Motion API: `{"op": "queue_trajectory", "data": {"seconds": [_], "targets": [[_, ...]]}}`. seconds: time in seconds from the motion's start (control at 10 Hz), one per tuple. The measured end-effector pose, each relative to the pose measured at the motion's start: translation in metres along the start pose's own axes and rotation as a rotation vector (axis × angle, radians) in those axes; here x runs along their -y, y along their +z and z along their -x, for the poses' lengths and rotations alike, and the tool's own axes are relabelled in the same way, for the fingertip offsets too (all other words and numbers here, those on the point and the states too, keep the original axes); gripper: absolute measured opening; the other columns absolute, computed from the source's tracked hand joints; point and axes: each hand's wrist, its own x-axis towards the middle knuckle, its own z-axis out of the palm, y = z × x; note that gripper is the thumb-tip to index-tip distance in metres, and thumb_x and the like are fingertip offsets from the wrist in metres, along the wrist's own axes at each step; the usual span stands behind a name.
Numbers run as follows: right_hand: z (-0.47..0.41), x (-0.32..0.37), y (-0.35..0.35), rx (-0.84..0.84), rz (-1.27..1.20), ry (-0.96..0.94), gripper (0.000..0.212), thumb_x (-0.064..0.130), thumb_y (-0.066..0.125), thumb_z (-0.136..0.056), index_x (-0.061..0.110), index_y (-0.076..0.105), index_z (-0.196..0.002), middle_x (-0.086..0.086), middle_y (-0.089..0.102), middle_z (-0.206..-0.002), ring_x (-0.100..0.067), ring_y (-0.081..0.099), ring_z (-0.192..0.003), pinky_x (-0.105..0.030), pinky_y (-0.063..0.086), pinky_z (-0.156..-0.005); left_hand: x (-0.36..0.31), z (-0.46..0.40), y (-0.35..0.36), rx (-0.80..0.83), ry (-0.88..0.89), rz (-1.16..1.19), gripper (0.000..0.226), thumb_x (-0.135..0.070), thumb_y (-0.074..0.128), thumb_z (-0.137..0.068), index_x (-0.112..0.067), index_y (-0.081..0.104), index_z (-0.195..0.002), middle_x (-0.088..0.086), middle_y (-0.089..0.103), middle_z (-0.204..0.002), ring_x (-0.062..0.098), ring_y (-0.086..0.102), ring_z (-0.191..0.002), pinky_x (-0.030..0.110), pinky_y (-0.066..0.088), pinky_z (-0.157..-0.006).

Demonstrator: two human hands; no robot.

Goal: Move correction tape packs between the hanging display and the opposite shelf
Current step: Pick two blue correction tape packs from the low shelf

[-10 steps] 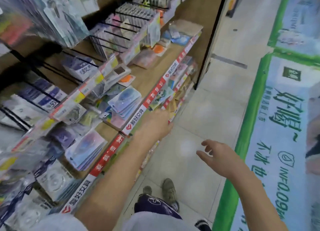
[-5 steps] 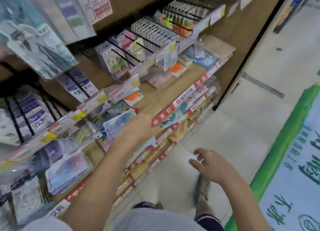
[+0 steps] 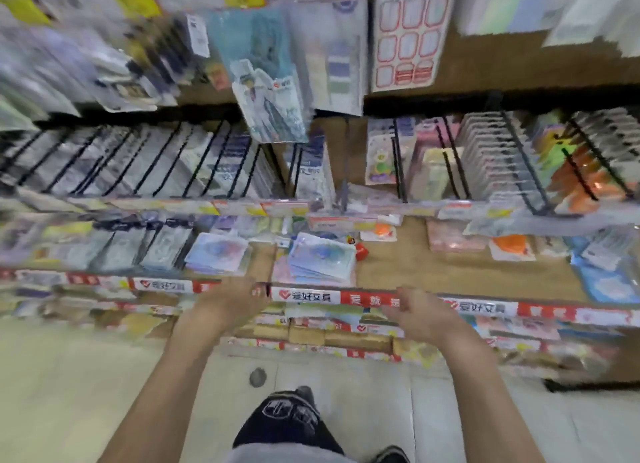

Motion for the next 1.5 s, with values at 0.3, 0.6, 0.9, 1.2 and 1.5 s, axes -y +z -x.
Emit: {"op": "queue_trajectory", "data": {"seconds": [0.3, 0.6, 0.9, 1.2, 1.5], "targets": [[-0.098, 0.083, 0.004, 0.175, 0.184, -0.178, 0.05, 0.046, 0.057, -0.098, 0.018, 0.051, -0.139, -0.005, 0.058, -0.125, -0.024, 0.059, -0.109, -0.03, 0.046, -0.089, 0.056, 0.014, 0.063, 0.133, -0.22, 0.081, 0.062, -0.048, 0.047, -0.102, -0.017, 0.032, -0.154, 0.009, 0.045, -0.153, 0.025, 0.048, -0.137, 0.033, 0.042, -0.108], [-0.132, 0.091, -0.006, 0.094, 0.315, -0.14, 0.018, 0.06, 0.048, -0.096, 0.049, 0.043, -0.11, 0.019, 0.048, -0.098, -0.013, 0.047, -0.096, -0.02, 0.038, -0.074, -0.007, -0.014, 0.085, 0.153, 0.001, 0.117, 0.052, -0.043, 0.044, -0.104, -0.01, 0.044, -0.144, 0.012, 0.054, -0.142, 0.031, 0.053, -0.128, 0.042, 0.048, -0.101], [-0.196, 0.079, -0.002, 0.188, 0.342, -0.374, 0.059, 0.06, 0.054, -0.095, 0.026, 0.046, -0.142, -0.009, 0.056, -0.131, -0.033, 0.052, -0.13, -0.039, 0.043, -0.097, -0.054, -0.007, 0.057, -0.145, -0.229, 0.199, 0.037, -0.036, 0.044, -0.104, -0.01, 0.053, -0.129, 0.012, 0.06, -0.125, 0.033, 0.059, -0.115, 0.037, 0.047, -0.084], [-0.185, 0.069, -0.007, 0.289, 0.041, -0.302, 0.038, 0.011, 0.061, -0.099, -0.011, 0.056, -0.129, -0.023, 0.059, -0.131, -0.034, 0.056, -0.123, -0.001, 0.039, -0.052, -0.1, 0.015, 0.1, -0.067, -0.392, 0.361, 0.044, -0.04, 0.044, -0.105, -0.013, 0.045, -0.14, 0.011, 0.059, -0.129, 0.031, 0.059, -0.117, 0.038, 0.047, -0.082], [-0.159, 0.074, -0.028, 0.42, -0.086, -0.313, 0.046, 0.012, 0.056, -0.102, -0.004, 0.042, -0.143, -0.025, 0.05, -0.143, -0.037, 0.047, -0.134, -0.014, 0.037, -0.057, -0.107, 0.021, 0.13, -0.065, -0.445, 0.43, 0.043, -0.041, 0.049, -0.103, -0.013, 0.049, -0.135, 0.006, 0.059, -0.131, 0.027, 0.06, -0.116, 0.037, 0.049, -0.088]]}}
